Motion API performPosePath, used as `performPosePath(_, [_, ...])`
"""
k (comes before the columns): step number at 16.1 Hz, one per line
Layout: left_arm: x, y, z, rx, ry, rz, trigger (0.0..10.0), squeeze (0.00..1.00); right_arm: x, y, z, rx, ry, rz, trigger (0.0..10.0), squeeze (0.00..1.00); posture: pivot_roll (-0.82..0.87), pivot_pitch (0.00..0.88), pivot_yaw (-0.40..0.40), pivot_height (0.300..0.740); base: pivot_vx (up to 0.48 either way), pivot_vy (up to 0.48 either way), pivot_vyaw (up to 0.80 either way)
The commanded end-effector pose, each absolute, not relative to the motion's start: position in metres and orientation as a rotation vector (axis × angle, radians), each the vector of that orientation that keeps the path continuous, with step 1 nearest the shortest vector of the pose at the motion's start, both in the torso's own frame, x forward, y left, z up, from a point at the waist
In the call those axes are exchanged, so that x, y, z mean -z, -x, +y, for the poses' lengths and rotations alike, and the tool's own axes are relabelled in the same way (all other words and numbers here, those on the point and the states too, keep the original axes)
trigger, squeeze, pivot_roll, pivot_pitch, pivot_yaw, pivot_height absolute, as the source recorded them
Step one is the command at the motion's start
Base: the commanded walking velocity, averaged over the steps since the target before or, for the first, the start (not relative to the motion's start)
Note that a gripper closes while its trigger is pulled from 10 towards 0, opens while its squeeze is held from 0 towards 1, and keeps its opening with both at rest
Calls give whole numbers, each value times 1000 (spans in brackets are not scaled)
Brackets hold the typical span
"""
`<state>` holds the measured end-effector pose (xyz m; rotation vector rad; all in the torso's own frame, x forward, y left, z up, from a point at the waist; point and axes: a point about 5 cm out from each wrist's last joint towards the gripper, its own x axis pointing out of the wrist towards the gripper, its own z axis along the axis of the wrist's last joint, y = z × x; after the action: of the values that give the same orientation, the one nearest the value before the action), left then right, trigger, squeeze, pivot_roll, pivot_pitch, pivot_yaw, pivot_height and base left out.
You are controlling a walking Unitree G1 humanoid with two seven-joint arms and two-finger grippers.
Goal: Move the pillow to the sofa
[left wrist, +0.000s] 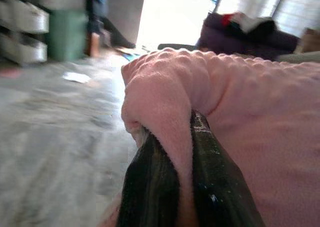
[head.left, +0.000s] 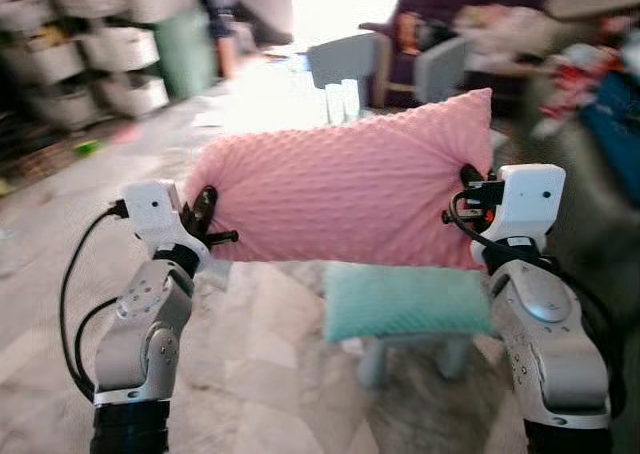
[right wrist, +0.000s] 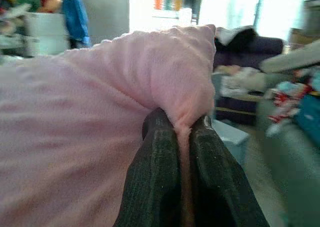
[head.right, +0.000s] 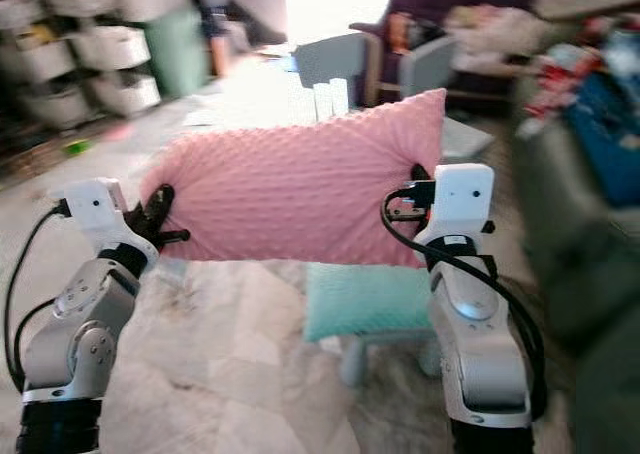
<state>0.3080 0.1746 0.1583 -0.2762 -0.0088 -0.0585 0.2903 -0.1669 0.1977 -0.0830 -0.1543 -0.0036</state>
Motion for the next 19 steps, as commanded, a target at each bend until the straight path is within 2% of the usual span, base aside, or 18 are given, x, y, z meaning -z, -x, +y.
performPosePath(1, [-166,-310,184,25,277,-42,10000,0,-206,-290,-169,21,80,-187,10000,0,-181,0,27,740,0,0,-800])
performPosePath(5, [-164,-311,185,30,304,-46,10000,0,-207,-291,-168,16,85,-192,10000,0,-181,0,28,740,0,0,-800])
performPosePath(8, [-164,-311,183,47,314,-52,10000,0,-207,-291,-168,13,83,-198,10000,0,-183,0,26,740,0,0,0])
performPosePath(19, [-162,-309,180,66,334,-51,10000,0,-209,-292,-167,5,83,-204,10000,0,-185,0,24,740,348,0,-41])
